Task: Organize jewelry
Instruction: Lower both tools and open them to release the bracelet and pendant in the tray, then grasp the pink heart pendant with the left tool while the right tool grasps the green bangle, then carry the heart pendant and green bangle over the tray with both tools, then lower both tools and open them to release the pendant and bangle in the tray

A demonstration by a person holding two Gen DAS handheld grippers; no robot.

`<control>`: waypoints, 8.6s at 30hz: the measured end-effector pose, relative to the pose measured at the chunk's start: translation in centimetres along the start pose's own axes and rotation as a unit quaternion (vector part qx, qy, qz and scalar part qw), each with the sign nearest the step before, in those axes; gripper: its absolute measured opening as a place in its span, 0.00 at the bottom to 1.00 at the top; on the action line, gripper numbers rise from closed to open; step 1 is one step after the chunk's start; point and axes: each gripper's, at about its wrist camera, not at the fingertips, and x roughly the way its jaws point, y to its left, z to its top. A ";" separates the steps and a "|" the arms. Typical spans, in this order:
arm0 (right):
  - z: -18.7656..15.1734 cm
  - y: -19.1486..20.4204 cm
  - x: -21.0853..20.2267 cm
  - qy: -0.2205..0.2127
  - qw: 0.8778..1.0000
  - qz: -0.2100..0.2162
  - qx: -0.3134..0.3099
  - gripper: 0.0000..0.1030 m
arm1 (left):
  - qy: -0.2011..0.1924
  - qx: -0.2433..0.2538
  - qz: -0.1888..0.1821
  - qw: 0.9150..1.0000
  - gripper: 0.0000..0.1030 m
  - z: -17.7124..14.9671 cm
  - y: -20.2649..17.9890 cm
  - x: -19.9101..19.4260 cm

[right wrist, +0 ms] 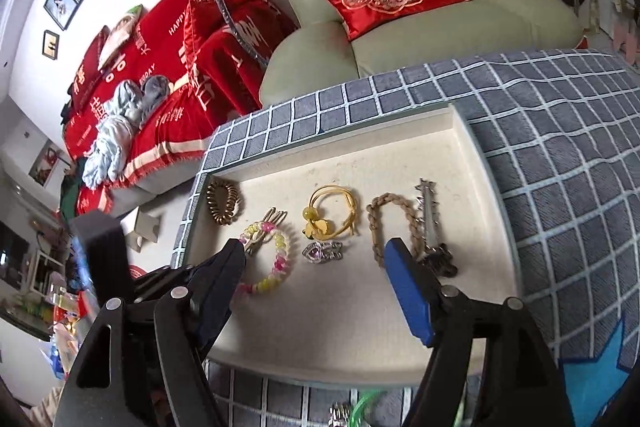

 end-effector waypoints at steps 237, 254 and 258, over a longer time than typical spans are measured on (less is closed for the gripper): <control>-3.2 -0.9 0.2 0.042 0.993 -0.096 -0.049 0.65 | -0.062 0.033 0.017 0.997 1.00 -3.4 -1.4 -6.3; -4.1 0.3 -1.7 0.016 0.993 -0.098 -0.069 1.00 | -0.062 0.010 0.037 0.997 1.00 -5.0 0.1 -7.9; -4.5 0.6 -2.3 -0.001 0.992 -0.100 -0.075 1.00 | -0.064 -0.001 0.036 0.997 1.00 -5.4 0.4 -8.2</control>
